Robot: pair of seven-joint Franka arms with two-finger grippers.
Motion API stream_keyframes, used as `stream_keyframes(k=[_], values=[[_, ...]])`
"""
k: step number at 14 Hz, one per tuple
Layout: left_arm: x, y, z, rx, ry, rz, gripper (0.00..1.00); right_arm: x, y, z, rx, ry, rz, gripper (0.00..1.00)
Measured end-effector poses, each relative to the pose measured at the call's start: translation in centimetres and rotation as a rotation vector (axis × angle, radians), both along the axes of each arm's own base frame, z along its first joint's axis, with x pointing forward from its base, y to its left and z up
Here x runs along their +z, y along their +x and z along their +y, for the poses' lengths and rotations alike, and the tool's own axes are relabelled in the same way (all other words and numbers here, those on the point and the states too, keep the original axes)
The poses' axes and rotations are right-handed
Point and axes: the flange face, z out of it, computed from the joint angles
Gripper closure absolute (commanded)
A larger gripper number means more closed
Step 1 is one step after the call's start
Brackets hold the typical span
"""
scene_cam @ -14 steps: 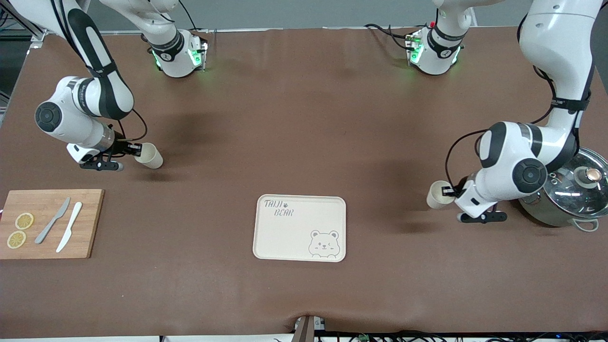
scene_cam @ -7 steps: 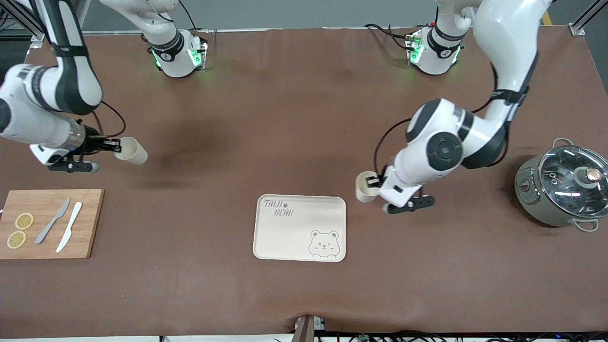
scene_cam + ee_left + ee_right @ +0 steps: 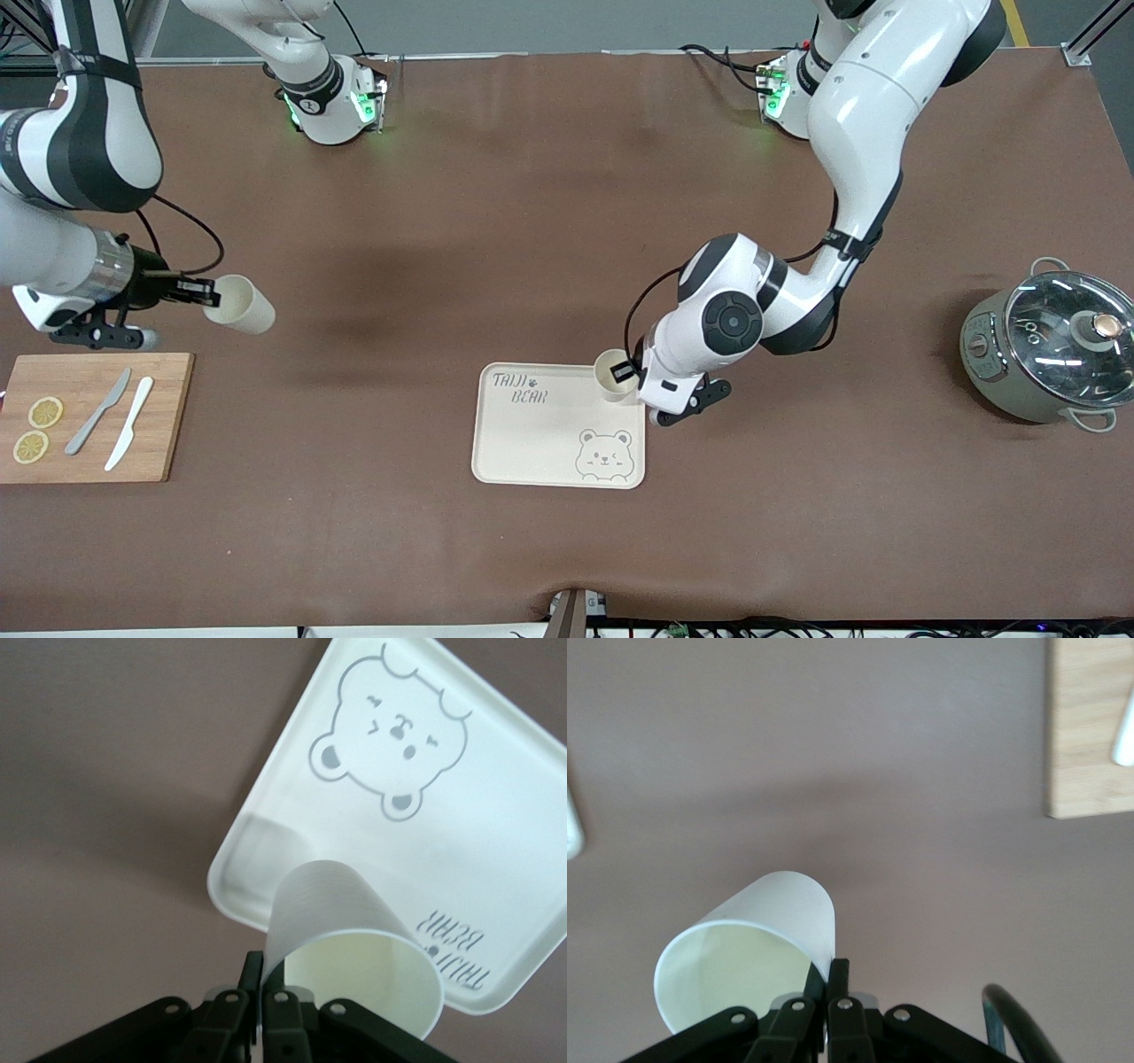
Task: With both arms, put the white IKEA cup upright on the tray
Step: 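Place the cup on the tray with the left gripper while the right gripper lifts, then open and raise the left gripper while the right gripper carries the cup over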
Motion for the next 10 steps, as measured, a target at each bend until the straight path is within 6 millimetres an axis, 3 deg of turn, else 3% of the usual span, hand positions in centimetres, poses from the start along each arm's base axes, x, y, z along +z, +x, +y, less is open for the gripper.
stream_keyframes(k=[4, 5, 6, 7, 10], values=[[-3.5, 0.6, -0.3, 0.022, 0.016, -0.059, 1.00, -1.0, 4.2, 8.6, -0.150, 0.013, 0.032, 1.00], [-4.1, 0.4, -0.6, 0.019, 0.024, -0.064, 0.89, -1.9, 4.8, 10.8, -0.185, 0.005, 0.048, 1.00], [-3.8, 0.5, -0.8, 0.017, 0.025, -0.073, 0.32, -3.0, 5.2, 12.8, -0.218, -0.003, 0.064, 1.00], [-3.7, 0.6, -0.9, 0.017, 0.029, -0.078, 0.00, -4.0, 5.5, 14.7, -0.253, -0.003, 0.082, 1.00], [-2.9, 1.1, -0.7, 0.023, 0.025, -0.095, 0.00, -7.0, 6.7, 20.7, -0.372, 0.008, 0.086, 1.00]])
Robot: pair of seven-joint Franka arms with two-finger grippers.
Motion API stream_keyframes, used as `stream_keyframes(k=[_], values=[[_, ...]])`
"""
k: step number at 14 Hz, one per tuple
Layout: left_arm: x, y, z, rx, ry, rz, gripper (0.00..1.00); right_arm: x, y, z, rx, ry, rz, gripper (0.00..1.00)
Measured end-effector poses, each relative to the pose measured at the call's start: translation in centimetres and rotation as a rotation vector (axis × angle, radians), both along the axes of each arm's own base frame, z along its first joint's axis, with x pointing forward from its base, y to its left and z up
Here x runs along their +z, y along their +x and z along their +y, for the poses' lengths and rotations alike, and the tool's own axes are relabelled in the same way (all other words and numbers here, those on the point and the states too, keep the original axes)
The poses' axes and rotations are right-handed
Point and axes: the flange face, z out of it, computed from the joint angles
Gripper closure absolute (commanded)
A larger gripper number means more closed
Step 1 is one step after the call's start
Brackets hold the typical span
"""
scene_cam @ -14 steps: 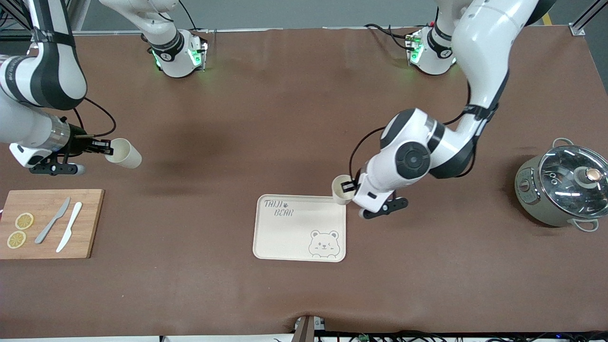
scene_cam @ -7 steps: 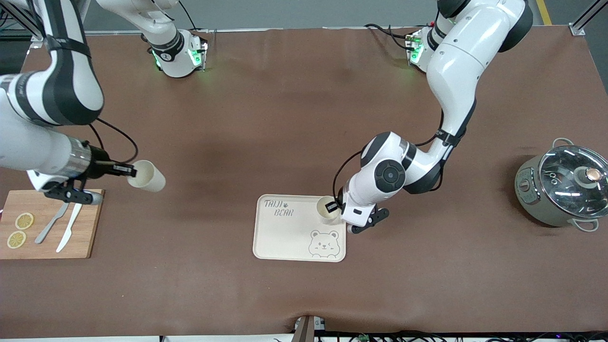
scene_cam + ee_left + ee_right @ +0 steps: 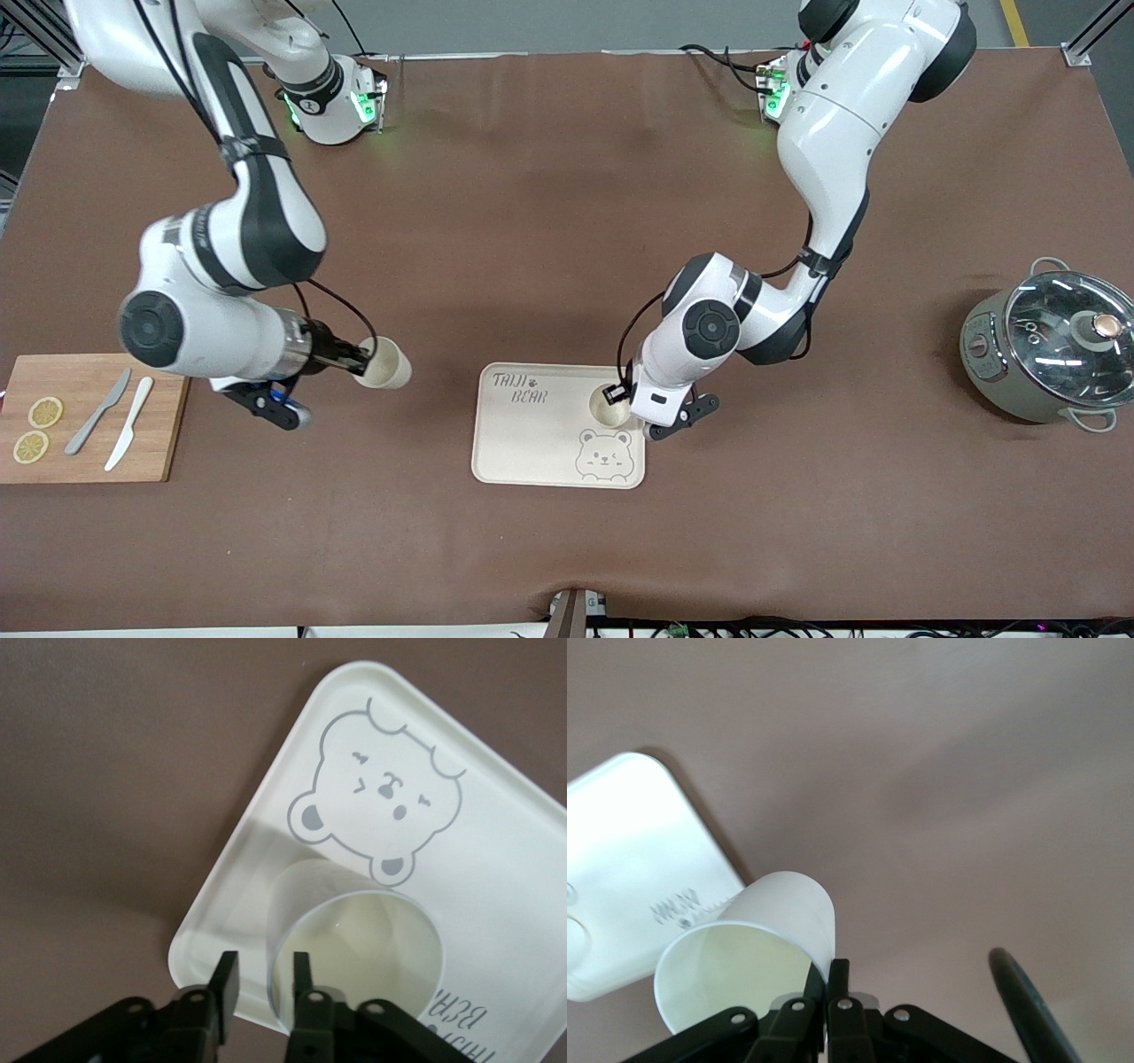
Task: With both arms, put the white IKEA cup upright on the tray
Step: 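Open and raise the left gripper while the right gripper carries the cup over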
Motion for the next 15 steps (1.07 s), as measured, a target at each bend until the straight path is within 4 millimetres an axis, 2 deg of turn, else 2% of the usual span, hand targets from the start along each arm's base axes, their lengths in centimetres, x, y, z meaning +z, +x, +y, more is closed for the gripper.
stream_keyframes(k=[2, 3, 5, 7, 9, 11, 12, 14, 15], values=[[1.9, 0.5, 0.2, 0.003, -0.003, -0.016, 0.00, -2.5, 0.2, 5.1, -0.076, -0.009, -0.039, 1.00], [3.5, 0.6, 0.4, 0.002, 0.000, -0.021, 0.00, -3.9, 0.0, 7.5, -0.098, -0.010, -0.056, 1.00], [8.4, 0.5, 0.6, -0.007, 0.008, -0.038, 0.00, -6.4, -0.5, 10.7, -0.120, -0.011, -0.075, 1.00], [14.6, 0.1, 1.7, -0.006, 0.025, -0.060, 0.00, -8.3, -1.0, 12.2, -0.131, -0.017, -0.073, 1.00], [19.5, 0.3, 4.9, 0.022, 0.053, -0.071, 0.00, -10.0, -1.2, 13.5, -0.155, -0.016, -0.087, 1.00], [23.1, 0.8, 9.0, 0.061, 0.079, -0.068, 0.00, -11.5, -1.5, 14.8, -0.174, -0.011, -0.107, 1.00], [24.6, 1.0, 11.2, 0.057, 0.091, -0.069, 0.00, -12.2, -1.6, 15.2, -0.175, -0.012, -0.106, 0.70], [27.5, 0.8, 15.2, -0.013, 0.122, -0.066, 0.00, -12.8, -1.6, 15.3, -0.179, -0.016, -0.105, 0.00], [28.7, 0.6, 17.0, -0.052, 0.137, -0.061, 0.00, -12.8, -1.5, 15.1, -0.183, -0.018, -0.107, 0.00]])
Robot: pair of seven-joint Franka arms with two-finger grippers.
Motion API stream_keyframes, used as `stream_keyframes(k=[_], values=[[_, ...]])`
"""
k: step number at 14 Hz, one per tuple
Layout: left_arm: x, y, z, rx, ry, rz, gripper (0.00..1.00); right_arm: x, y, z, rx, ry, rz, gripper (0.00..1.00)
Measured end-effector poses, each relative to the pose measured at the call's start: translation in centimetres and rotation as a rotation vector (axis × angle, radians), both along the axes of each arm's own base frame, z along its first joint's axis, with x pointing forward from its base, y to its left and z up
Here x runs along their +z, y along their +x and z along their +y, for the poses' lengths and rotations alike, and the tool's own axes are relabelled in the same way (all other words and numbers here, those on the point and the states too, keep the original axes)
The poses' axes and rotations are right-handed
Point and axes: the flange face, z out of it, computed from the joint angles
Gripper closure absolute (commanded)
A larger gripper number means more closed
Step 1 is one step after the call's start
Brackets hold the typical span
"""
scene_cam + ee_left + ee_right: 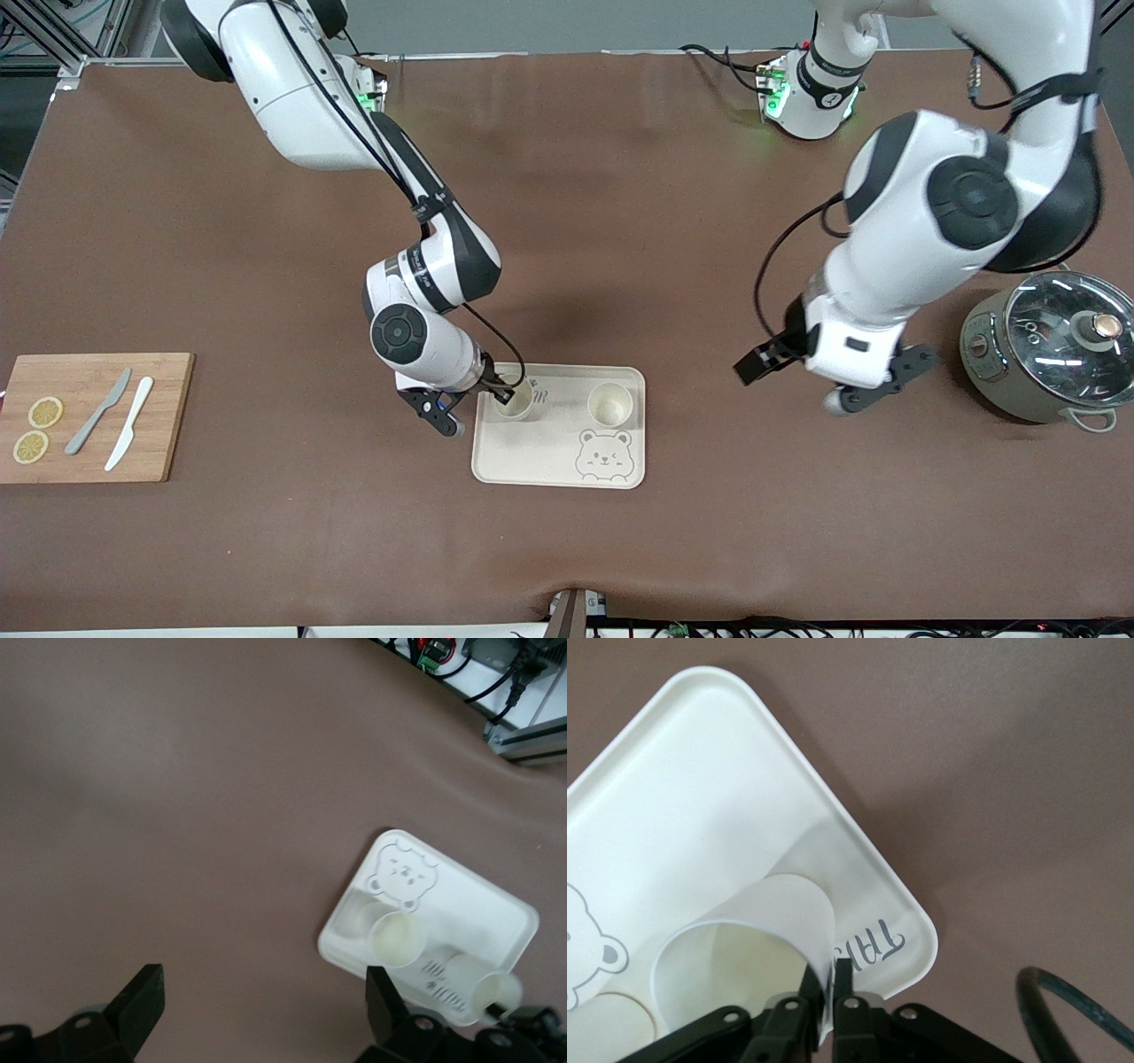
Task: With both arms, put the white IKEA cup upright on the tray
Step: 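Open and raise the left gripper while the right gripper carries the cup over, then lower the cup onto the tray beside the other cup with the right gripper, then open the right gripper and withdraw it from the cups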
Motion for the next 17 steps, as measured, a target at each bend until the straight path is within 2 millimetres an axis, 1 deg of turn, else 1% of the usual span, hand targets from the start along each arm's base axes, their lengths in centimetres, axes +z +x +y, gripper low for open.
stream_keyframes(k=[1, 3, 4, 5, 6, 8, 9, 10, 11, 12, 13, 15, 16, 17], values=[[1.0, -0.2, 1.8, -0.042, 0.016, 0.011, 0.00, 0.0, 0.1, -0.2, -0.003, -0.002, -0.002, 0.00], [2.9, -0.4, 6.1, -0.129, 0.037, 0.017, 0.00, 0.4, 0.4, -0.2, -0.001, -0.001, -0.009, 0.00], [3.7, -0.5, 8.0, -0.166, 0.053, 0.014, 0.00, 1.0, 0.6, -0.2, 0.002, 0.001, -0.015, 0.00], [4.5, -0.8, 9.5, -0.198, 0.087, 0.015, 0.00, 2.0, 1.0, -0.2, 0.006, 0.001, -0.012, 0.00], [5.3, -1.3, 10.4, -0.222, 0.124, 0.018, 0.00, 3.3, 1.3, -0.3, 0.012, -0.002, -0.003, 0.00], [7.1, -3.1, 10.8, -0.272, 0.166, 0.058, 0.00, 6.6, 2.0, -0.9, 0.022, -0.019, 0.037, 0.00], [7.9, -4.1, 10.8, -0.294, 0.176, 0.080, 0.00, 8.3, 2.3, -1.8, 0.022, -0.032, 0.066, 0.00], [8.8, -4.8, 11.0, -0.305, 0.181, 0.087, 0.00, 10.1, 2.7, -3.2, 0.016, -0.043, 0.090, 0.00], [9.6, -5.3, 11.5, -0.308, 0.184, 0.083, 0.00, 12.2, 3.3, -4.8, 0.010, -0.041, 0.092, 0.00], [10.4, -5.7, 12.0, -0.314, 0.187, 0.075, 0.00, 14.8, 3.8, -6.8, 0.008, -0.033, 0.081, 0.00], [11.1, -6.2, 12.4, -0.323, 0.191, 0.069, 0.00, 17.2, 3.9, -8.7, 0.010, -0.027, 0.077, 0.00], [11.9, -8.0, 13.3, -0.336, 0.203, 0.082, 0.00, 21.8, 3.5, -12.4, 0.029, -0.022, 0.067, 0.00], [12.0, -9.1, 14.1, -0.353, 0.196, 0.096, 0.00, 23.8, 3.0, -13.9, 0.055, -0.033, 0.065, 0.00], [12.3, -10.3, 15.3, -0.370, 0.187, 0.103, 0.00, 25.4, 2.3, -15.4, 0.085, -0.045, 0.069, 0.00]])
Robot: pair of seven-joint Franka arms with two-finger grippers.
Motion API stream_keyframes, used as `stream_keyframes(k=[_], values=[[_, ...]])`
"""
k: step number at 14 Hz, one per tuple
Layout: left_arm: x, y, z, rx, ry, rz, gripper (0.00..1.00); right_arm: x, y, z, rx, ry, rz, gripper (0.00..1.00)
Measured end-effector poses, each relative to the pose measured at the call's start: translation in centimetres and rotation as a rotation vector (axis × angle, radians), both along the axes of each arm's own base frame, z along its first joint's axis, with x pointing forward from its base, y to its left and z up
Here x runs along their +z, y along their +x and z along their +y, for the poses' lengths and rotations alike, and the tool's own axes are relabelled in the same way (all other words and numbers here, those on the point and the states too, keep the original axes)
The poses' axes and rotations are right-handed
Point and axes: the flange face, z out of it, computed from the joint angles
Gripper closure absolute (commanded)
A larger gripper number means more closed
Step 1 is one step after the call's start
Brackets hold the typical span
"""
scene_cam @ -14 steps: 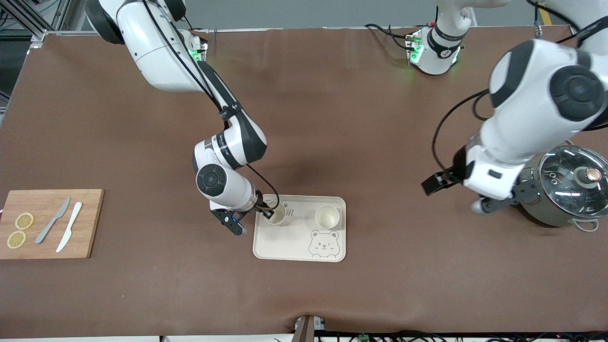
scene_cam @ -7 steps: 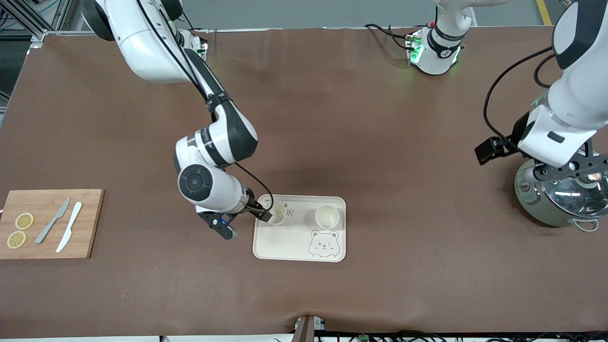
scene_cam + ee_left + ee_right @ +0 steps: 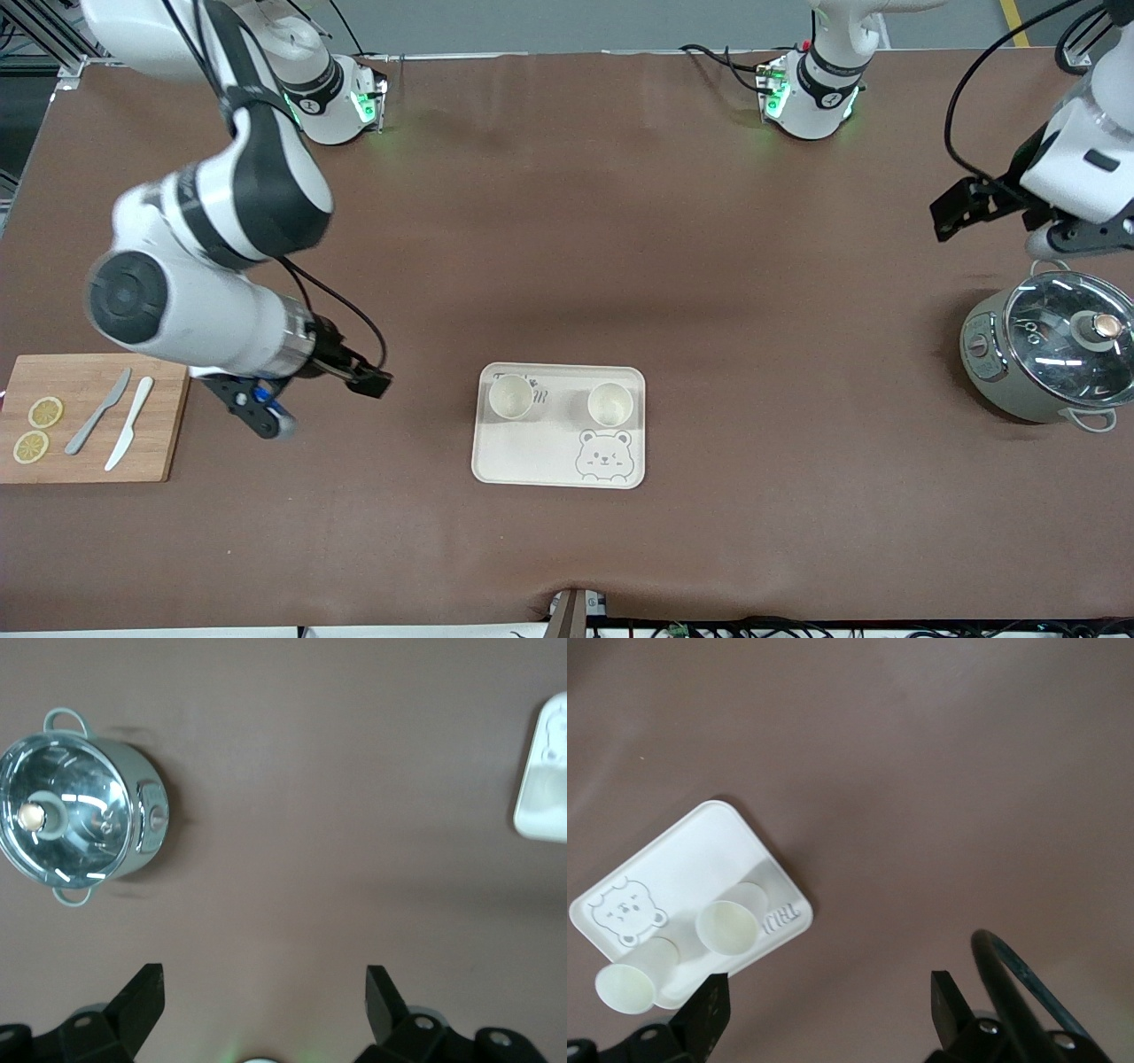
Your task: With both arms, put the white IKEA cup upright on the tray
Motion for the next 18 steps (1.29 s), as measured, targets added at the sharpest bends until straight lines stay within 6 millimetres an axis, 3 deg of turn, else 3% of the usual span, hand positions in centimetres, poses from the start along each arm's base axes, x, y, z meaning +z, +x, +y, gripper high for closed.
stream_keyframes(k=[3, 5, 8, 9, 14, 17, 18], values=[[1.3, -2.2, 4.9, -0.053, -0.017, -0.001, 0.00, 3.1, -1.3, -3.8, 0.069, -0.011, 0.009, 0.00], [1.5, -2.5, 6.4, -0.073, -0.022, 0.001, 0.00, 4.6, -1.6, -7.4, 0.132, -0.005, 0.007, 0.00], [1.0, -2.6, 5.1, -0.104, -0.025, 0.016, 0.00, 7.4, -3.0, -14.8, 0.235, 0.027, -0.028, 0.00], [0.9, -2.6, 4.6, -0.113, -0.035, 0.018, 0.00, 8.5, -3.9, -16.5, 0.253, 0.029, -0.042, 0.00], [0.7, -2.8, 2.8, -0.102, -0.071, 0.025, 0.00, 14.2, -9.1, -19.5, 0.422, 0.031, -0.080, 0.00], [0.5, -3.0, 1.4, -0.080, -0.067, 0.030, 0.00, 16.5, -11.7, -23.5, 0.451, 0.043, -0.081, 0.00], [0.4, -3.0, 1.2, -0.080, -0.066, 0.031, 0.00, 17.1, -12.3, -23.7, 0.456, 0.034, -0.085, 0.00]])
